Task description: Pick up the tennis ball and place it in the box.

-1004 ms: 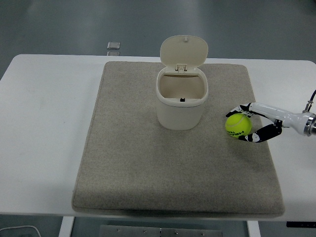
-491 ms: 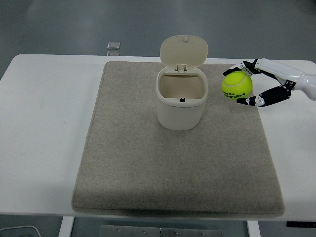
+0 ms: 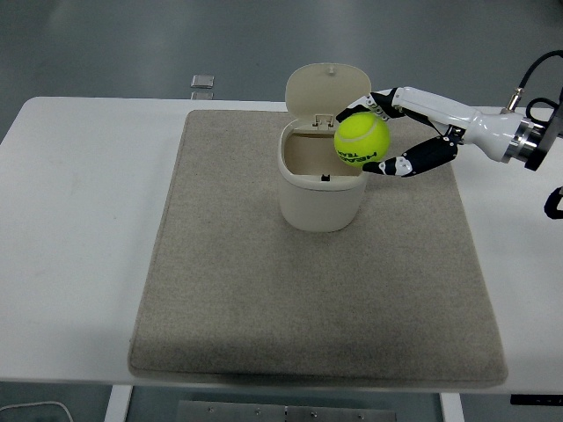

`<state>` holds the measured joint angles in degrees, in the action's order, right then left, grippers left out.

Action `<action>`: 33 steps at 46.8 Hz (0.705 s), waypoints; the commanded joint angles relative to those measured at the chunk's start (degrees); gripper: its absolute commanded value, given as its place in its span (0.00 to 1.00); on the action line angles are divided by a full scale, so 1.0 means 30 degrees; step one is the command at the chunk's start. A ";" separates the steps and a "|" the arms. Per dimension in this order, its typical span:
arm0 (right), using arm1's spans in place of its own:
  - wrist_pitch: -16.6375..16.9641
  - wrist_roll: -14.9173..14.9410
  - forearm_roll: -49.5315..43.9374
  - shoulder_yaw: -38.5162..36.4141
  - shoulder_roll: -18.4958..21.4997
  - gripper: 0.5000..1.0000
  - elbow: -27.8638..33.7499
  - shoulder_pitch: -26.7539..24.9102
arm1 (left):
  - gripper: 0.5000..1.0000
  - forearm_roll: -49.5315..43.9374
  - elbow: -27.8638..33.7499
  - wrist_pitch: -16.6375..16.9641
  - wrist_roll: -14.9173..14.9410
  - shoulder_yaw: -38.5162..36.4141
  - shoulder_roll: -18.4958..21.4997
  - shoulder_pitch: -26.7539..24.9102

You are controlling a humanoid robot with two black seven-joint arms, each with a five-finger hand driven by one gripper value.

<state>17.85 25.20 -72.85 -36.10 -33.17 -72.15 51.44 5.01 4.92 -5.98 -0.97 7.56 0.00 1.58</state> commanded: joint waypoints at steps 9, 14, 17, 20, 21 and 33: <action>-0.0237 -0.1074 -0.0093 0.0109 0.0949 0.13 0.0525 0.0052 | 0.98 -0.0001 0.0000 0.0001 0.0000 0.0000 0.0000 0.0000; -0.0705 -0.1484 -0.0064 0.0109 0.1213 0.32 0.0759 0.0023 | 0.98 -0.0001 0.0000 0.0001 0.0000 0.0000 0.0000 0.0000; -0.0969 -0.1573 0.0024 0.0109 0.1360 0.47 0.0789 0.0023 | 0.98 -0.0001 0.0000 0.0001 0.0000 0.0000 0.0000 0.0000; -0.0999 -0.1573 0.0024 0.0109 0.1360 0.55 0.0789 -0.0007 | 0.98 -0.0001 0.0000 0.0001 0.0000 0.0000 0.0000 0.0000; -0.0999 -0.1573 0.0024 0.0109 0.1360 0.59 0.0789 -0.0007 | 0.98 -0.0001 0.0000 0.0001 0.0000 0.0000 0.0000 0.0000; -0.0941 -0.1573 0.0053 0.0109 0.1301 0.72 0.0759 -0.0036 | 0.98 -0.0001 0.0000 0.0001 0.0000 0.0000 0.0000 0.0000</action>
<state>14.90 20.49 -72.69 -35.77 -29.13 -69.78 51.33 5.01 4.92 -5.98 -0.97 7.56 0.00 1.57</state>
